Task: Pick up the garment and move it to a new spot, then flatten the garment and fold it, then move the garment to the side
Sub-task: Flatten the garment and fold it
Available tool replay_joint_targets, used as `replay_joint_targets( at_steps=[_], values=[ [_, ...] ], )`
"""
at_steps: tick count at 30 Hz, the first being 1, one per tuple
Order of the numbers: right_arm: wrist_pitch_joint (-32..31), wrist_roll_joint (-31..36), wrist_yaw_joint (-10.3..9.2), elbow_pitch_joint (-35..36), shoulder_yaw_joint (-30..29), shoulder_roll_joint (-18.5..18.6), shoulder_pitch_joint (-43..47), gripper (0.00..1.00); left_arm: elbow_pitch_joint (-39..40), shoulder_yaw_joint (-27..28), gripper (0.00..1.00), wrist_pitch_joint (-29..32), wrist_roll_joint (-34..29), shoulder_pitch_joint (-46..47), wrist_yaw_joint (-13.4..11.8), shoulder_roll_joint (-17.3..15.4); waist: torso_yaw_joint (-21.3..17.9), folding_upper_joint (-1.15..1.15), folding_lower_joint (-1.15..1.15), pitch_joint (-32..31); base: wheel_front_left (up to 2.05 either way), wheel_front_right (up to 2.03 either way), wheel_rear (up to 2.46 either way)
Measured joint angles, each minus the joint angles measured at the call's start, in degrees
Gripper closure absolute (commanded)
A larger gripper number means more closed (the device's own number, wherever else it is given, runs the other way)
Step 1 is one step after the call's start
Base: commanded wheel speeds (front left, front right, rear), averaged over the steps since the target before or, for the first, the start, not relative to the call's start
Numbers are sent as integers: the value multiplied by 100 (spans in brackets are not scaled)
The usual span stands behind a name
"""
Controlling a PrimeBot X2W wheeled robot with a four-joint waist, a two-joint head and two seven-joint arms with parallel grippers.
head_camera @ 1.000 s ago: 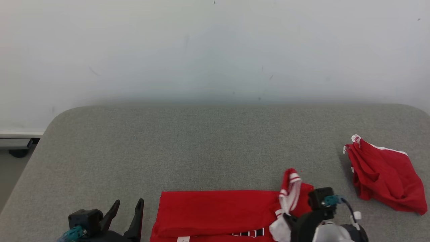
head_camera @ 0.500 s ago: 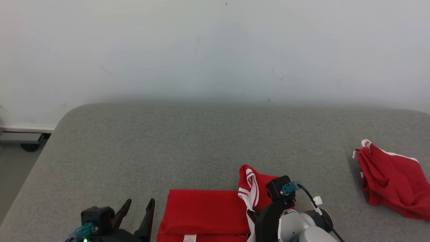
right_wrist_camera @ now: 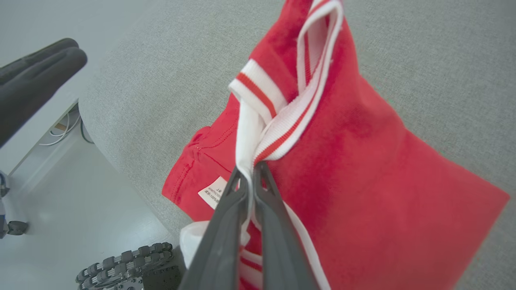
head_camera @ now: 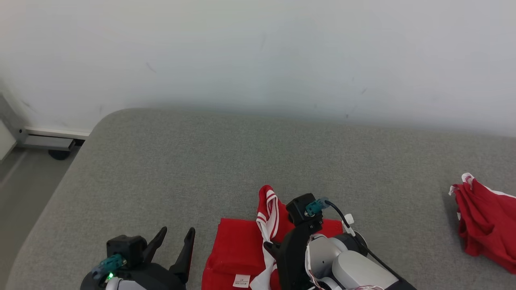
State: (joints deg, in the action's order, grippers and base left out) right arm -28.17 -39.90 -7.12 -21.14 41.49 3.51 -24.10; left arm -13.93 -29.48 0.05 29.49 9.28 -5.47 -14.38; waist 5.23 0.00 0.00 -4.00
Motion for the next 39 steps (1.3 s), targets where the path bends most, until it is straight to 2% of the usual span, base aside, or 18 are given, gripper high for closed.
replay_joint_targets(
  at_steps=[10, 32, 33, 34, 35, 39],
  values=[
    [370, -593, -1, -669, 219, 3, -225, 100, -109, -97, 0, 42, -16, 193, 55, 97, 219, 0, 0, 81, 0, 0, 0],
    [1260, -1946, -1, -1322, 1120, 1, -712, 100, -300, -191, 0, 42, -31, 301, 146, 163, 548, 0, 0, 79, 0, 0, 0],
    [1283, -2007, -2, -1358, 1162, 1, -714, 88, -307, -196, 0, 42, -31, 301, 146, 164, 557, 0, 0, 77, 0, 0, 0],
    [1343, -2082, -2, -1367, 1192, 3, -714, 25, -316, -199, 0, 42, -31, 301, 146, 164, 566, 0, 0, 74, 0, 0, 0],
    [1400, -2152, -2, -1370, 1210, 2, -722, 0, -325, -203, 0, 41, -31, 301, 147, 165, 574, 0, 0, 70, 0, 0, 0],
    [1653, -2408, -1, -1360, 1317, 0, -893, 0, -349, -213, 0, 40, -31, 301, 152, 166, 600, 0, 0, 52, 0, 0, 0]
  ],
)
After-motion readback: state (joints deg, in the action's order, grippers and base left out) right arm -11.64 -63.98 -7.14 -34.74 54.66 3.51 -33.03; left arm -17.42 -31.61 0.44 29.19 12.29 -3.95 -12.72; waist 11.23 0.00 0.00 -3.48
